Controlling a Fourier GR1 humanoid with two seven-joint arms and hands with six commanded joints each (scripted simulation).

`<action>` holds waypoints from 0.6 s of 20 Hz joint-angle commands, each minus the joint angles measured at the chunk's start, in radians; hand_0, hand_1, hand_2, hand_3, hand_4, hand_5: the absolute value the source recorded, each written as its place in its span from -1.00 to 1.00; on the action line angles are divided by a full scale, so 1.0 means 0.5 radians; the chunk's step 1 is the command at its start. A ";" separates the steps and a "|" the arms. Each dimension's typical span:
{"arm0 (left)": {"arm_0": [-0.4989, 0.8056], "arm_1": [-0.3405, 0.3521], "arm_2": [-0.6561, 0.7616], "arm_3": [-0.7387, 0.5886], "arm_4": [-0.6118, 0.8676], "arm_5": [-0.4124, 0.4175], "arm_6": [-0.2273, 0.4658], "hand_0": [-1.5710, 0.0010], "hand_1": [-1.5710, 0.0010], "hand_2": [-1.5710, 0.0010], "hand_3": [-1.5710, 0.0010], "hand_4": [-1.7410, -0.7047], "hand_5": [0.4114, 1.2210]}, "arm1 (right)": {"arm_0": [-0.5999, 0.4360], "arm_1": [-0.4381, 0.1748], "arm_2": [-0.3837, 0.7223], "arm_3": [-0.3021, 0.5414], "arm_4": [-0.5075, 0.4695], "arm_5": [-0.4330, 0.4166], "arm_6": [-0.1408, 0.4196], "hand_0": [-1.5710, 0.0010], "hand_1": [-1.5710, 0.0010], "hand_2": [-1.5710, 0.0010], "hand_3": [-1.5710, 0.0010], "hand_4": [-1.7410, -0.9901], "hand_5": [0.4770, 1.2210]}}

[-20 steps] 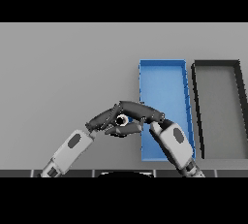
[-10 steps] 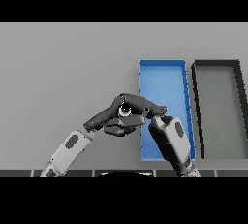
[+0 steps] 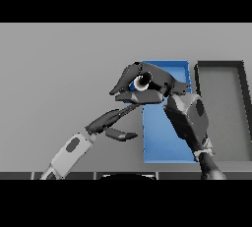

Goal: Pick up the blue pipe and place it into the blue bin.

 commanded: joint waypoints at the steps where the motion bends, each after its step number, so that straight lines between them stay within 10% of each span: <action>1: 0.006 0.005 0.002 0.016 -0.004 -0.002 0.005 1.00 1.00 1.00 1.00 0.69 -0.82 | -0.056 -0.034 -0.059 0.065 0.006 -0.030 -0.017 -1.00 -1.00 -1.00 -1.00 -0.35 1.00; 12: 0.027 0.039 0.017 -0.054 -0.035 0.056 0.096 1.00 1.00 1.00 1.00 0.76 -0.87 | 0.009 -0.317 -0.489 0.785 0.473 -0.135 -0.040 -1.00 -1.00 -1.00 -1.00 -0.35 1.00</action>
